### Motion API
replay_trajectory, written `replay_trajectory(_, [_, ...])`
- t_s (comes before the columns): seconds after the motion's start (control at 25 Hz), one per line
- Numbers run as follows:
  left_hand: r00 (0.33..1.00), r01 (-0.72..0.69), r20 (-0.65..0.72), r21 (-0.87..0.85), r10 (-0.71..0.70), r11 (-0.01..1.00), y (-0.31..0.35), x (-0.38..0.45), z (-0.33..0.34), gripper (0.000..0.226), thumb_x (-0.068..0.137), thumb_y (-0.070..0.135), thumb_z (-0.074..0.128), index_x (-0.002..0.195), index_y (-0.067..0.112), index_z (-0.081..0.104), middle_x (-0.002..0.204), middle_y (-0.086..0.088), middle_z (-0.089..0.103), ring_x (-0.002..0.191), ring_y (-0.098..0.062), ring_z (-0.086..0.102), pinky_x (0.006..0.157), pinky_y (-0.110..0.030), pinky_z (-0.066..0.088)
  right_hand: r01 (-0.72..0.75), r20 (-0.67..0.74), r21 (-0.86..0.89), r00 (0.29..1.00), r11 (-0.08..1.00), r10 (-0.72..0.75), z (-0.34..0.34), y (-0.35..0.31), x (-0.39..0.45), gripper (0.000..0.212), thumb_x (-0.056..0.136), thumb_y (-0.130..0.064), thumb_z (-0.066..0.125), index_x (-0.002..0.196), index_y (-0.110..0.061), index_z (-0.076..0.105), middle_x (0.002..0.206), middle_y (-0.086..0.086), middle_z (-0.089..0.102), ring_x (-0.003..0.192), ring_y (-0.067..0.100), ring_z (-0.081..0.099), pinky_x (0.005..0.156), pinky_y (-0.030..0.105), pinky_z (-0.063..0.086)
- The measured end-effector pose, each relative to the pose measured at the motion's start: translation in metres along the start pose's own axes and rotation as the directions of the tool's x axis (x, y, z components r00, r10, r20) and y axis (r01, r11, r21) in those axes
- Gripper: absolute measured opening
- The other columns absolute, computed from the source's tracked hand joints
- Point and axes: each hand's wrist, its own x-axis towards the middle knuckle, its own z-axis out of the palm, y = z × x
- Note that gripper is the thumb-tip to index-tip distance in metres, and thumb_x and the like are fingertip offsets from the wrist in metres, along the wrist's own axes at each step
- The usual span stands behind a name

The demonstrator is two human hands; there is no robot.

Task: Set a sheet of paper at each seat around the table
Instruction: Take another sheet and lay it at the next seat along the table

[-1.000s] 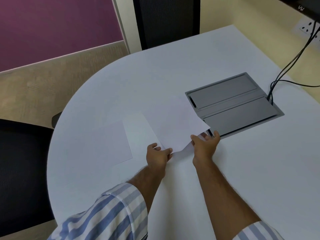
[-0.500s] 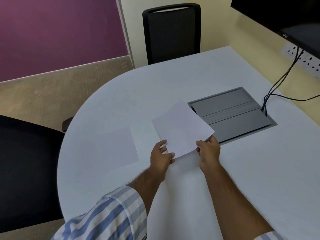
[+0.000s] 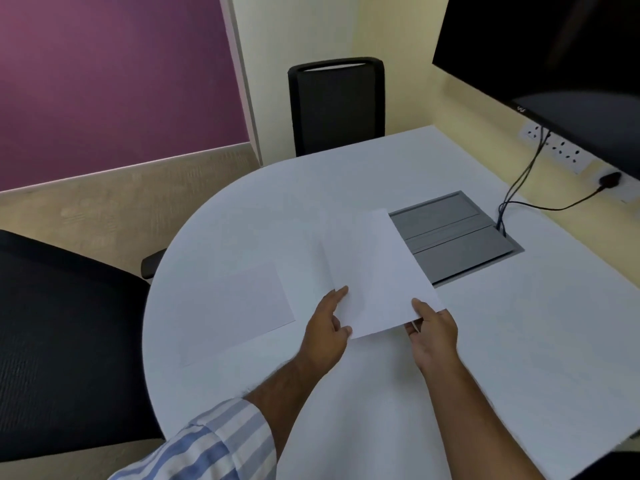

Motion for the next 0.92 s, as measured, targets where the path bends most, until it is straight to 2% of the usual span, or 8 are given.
replay_trajectory(0.12, [0.997,-0.076,-0.002,0.045,0.076,0.996,-0.003,-0.030,-0.012,0.082,0.091,-0.004,0.069,0.154,0.042,0.043,0.149,0.027,0.038,0.069,0.000,0.053,0.079,-0.010,0.052,0.052,0.000,-0.037,0.999,0.998,-0.052,-0.012,-0.002,-0.035,0.016,0.096,-0.002,0.073,0.109,-0.012,0.071,0.112,0.010,0.077,0.099,0.023,0.074,0.082,0.036,0.061])
replay_trajectory(0.24, [0.992,-0.128,0.010,0.041,0.127,0.991,-0.009,-0.056,-0.016,0.085,0.090,-0.005,0.072,0.154,0.043,0.044,0.151,0.025,0.042,0.070,-0.003,0.054,0.080,-0.010,0.051,0.168,-0.034,-0.218,0.983,0.961,-0.180,-0.026,-0.005,-0.066,0.015,0.096,-0.006,0.073,0.107,-0.016,0.071,0.107,0.007,0.076,0.094,0.022,0.074,0.078,0.035,0.062])
replay_trajectory(0.36, [0.985,-0.169,0.034,0.042,0.168,0.985,-0.013,-0.077,-0.011,0.084,0.089,-0.005,0.074,0.154,0.040,0.045,0.155,0.021,0.041,0.074,-0.003,0.055,0.080,-0.012,0.052,0.312,-0.024,-0.444,0.933,0.840,-0.360,-0.044,-0.009,-0.091,0.011,0.095,-0.010,0.071,0.097,-0.020,0.071,0.101,0.003,0.076,0.085,0.021,0.073,0.068,0.034,0.063])
replay_trajectory(0.48, [0.983,-0.177,0.038,-0.015,0.177,0.984,-0.009,-0.102,0.001,0.076,0.091,0.000,0.073,0.152,0.038,0.048,0.153,0.020,0.041,0.089,0.001,0.058,0.077,-0.010,0.052,0.373,0.014,-0.574,0.894,0.729,-0.447,-0.071,-0.019,-0.113,0.012,0.095,-0.011,0.069,0.093,-0.023,0.070,0.095,-0.004,0.074,0.079,0.016,0.072,0.069,0.039,0.065])
replay_trajectory(0.6, [0.982,-0.182,0.039,-0.087,0.186,0.979,-0.001,-0.112,0.013,0.066,0.094,0.007,0.073,0.149,0.035,0.052,0.150,0.020,0.046,0.102,0.006,0.058,0.077,-0.006,0.050,0.374,0.041,-0.639,0.889,0.672,-0.456,-0.096,-0.033,-0.119,0.011,0.094,-0.012,0.069,0.094,-0.022,0.071,0.093,-0.003,0.076,0.072,0.013,0.071,0.066,0.036,0.064])
replay_trajectory(0.76, [0.981,-0.178,0.068,-0.062,0.182,0.982,0.013,-0.113,0.047,0.057,0.097,0.016,0.071,0.149,0.032,0.052,0.150,0.018,0.048,0.112,0.002,0.057,0.079,0.001,0.044,0.337,0.020,-0.667,0.900,0.664,-0.436,-0.137,-0.059,-0.108,0.012,0.093,-0.008,0.071,0.102,-0.017,0.073,0.099,0.002,0.079,0.073,0.018,0.076,0.065,0.030,0.064])
replay_trajectory(0.84, [0.980,-0.171,0.095,-0.049,0.175,0.984,0.020,-0.113,0.069,0.057,0.098,0.018,0.071,0.150,0.031,0.051,0.151,0.016,0.049,0.114,0.000,0.058,0.083,-0.003,0.046,0.315,0.011,-0.695,0.904,0.647,-0.428,-0.156,-0.072,-0.097,0.014,0.093,-0.007,0.072,0.103,-0.016,0.073,0.100,0.003,0.079,0.073,0.021,0.077,0.068,0.035,0.066])
replay_trajectory(0.92, [0.981,-0.147,0.121,-0.036,0.150,0.989,0.026,-0.110,0.098,0.057,0.098,0.019,0.071,0.150,0.032,0.050,0.152,0.015,0.049,0.115,-0.002,0.058,0.091,-0.015,0.048,0.295,0.012,-0.734,0.907,0.613,-0.422,-0.177,-0.090,-0.082,0.015,0.092,-0.005,0.071,0.103,-0.015,0.072,0.099,0.004,0.078,0.074,0.024,0.077,0.073,0.044,0.067])
